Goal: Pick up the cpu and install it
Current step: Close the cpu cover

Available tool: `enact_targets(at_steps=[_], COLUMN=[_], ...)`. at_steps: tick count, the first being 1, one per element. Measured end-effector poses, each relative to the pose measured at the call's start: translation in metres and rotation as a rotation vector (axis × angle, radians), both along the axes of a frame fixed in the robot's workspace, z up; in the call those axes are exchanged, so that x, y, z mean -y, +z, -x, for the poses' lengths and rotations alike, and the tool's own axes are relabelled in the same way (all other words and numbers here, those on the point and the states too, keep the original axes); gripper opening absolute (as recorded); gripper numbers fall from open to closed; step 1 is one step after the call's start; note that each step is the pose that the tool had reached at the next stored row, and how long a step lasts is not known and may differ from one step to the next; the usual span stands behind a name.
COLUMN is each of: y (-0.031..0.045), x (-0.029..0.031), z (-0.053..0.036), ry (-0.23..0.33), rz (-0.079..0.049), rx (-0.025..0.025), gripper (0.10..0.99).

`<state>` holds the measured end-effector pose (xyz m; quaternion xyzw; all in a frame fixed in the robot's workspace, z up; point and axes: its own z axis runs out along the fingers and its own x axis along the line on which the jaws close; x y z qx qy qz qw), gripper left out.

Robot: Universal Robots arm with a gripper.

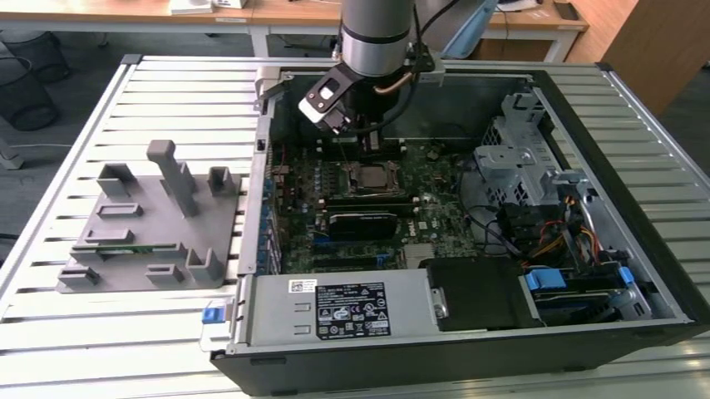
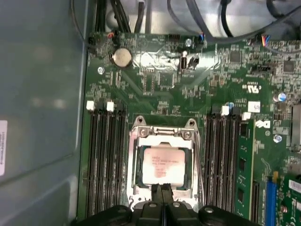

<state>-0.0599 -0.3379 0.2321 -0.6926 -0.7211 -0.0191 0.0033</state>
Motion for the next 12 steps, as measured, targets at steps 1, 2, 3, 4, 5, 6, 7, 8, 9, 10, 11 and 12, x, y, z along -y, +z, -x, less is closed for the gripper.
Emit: enact_targets(at_steps=[1,2,3,4,5,6,7,8,9,10,11,12], y=[-0.0014,-0.0029,-0.0044,-0.0059,-0.0075,-0.0090,-0.0103,-0.0116,-0.0130,-0.0143,-0.0156,-0.0169], x=[0.0000,0.0000,0.0000,0.0000,0.0000,0.0000,0.0000,0.0000,0.0000,0.0000,0.0000,0.0000], z=[0.0003,0.0007,0.0013,0.0019,0.0028,0.0038,0.0048,0.0058,0.0067,0.0073,0.0077,0.0079], ry=[0.000,0.000,0.000,0.000,0.001,0.001,0.001,0.001,0.001,0.001,0.001,0.001], rz=[0.000,0.000,0.000,0.000,0.000,0.000,0.000,0.000,0.000,0.000,0.000,0.000], rx=[-0.0010,-0.0023,-0.0033,-0.0042,-0.0047,-0.0051,-0.0053,-0.0056,-0.0057,-0.0057,-0.0059,-0.0060], gripper=[0.106,0.106,0.106,0.106,0.106,0.106,0.106,0.106,0.106,0.106,0.106,0.106])
